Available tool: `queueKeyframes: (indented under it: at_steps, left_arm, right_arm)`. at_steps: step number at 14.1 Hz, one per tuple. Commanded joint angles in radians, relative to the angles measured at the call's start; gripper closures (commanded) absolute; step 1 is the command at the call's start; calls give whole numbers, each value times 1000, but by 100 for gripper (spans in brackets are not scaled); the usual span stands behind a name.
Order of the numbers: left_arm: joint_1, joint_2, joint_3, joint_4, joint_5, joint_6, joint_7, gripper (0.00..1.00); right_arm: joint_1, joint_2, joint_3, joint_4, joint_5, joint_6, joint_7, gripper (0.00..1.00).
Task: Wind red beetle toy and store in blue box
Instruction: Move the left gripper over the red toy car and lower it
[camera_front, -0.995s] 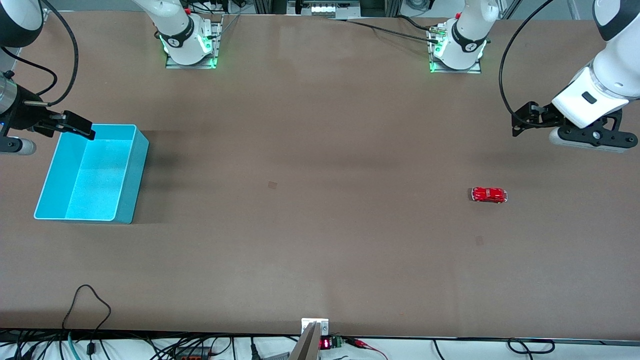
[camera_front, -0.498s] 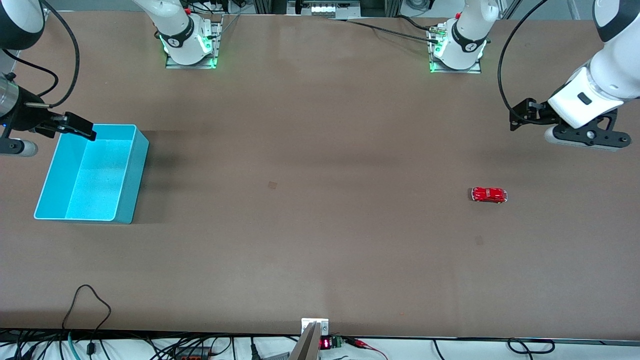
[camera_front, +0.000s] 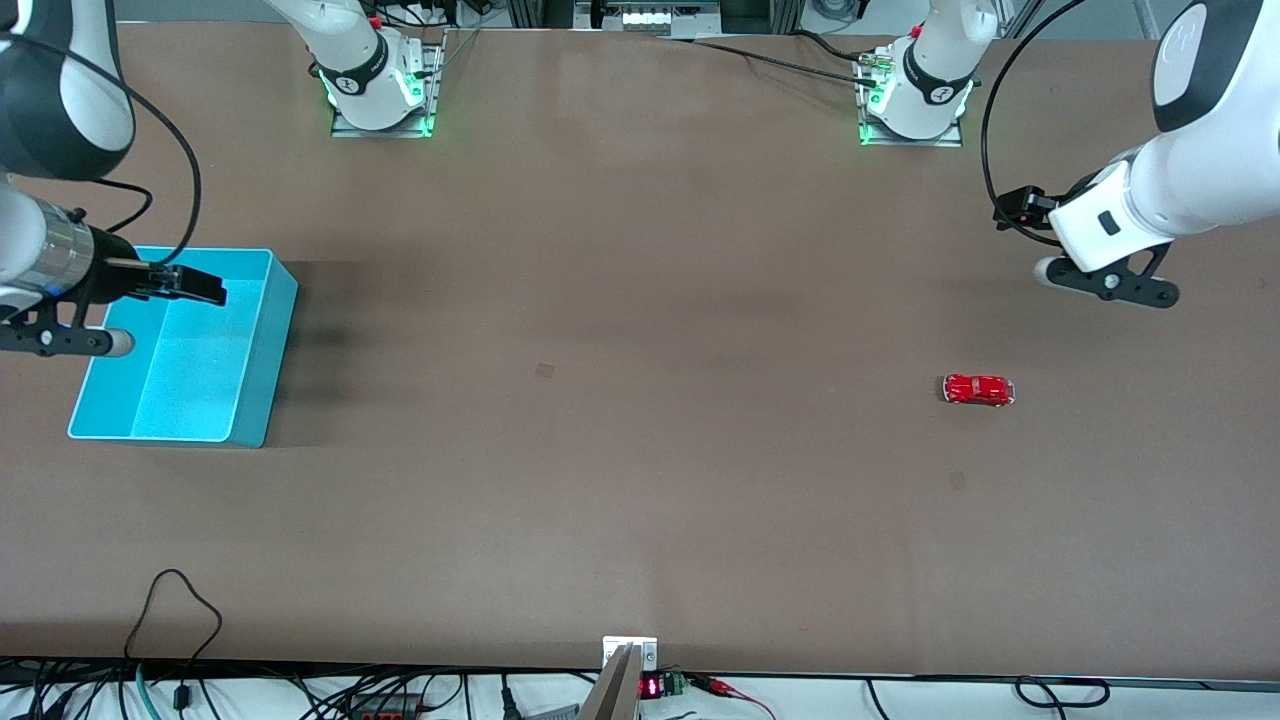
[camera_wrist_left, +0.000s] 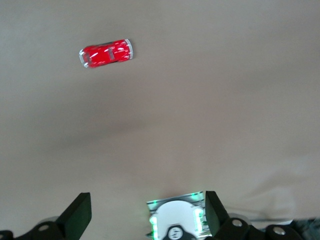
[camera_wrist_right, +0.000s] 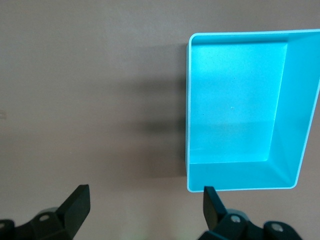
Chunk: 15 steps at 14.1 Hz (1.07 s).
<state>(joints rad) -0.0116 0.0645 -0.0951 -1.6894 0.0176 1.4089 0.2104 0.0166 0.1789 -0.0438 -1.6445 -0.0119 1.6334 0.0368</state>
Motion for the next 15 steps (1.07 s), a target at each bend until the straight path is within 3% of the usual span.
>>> queueKeyframes:
  at_steps: [1,6,10,15]
  left_arm:
    - [-1,26,2,33,31,21,256,0]
    - [13,60,3,-28,119,195,668,0]
    - [36,80,3,-243,148,558,877,0]
    - [114,262,3,-299,150,844,1083,0]
  right_arm:
    - [-4,-10,2,3,4,-7,-8,0]
    - [-4,-10,2,5,4,-6,-8,0]
    - [0,-7,2,3,4,-10,-12,0]
    - [2,-7,5,3,4,-9,-12,0]
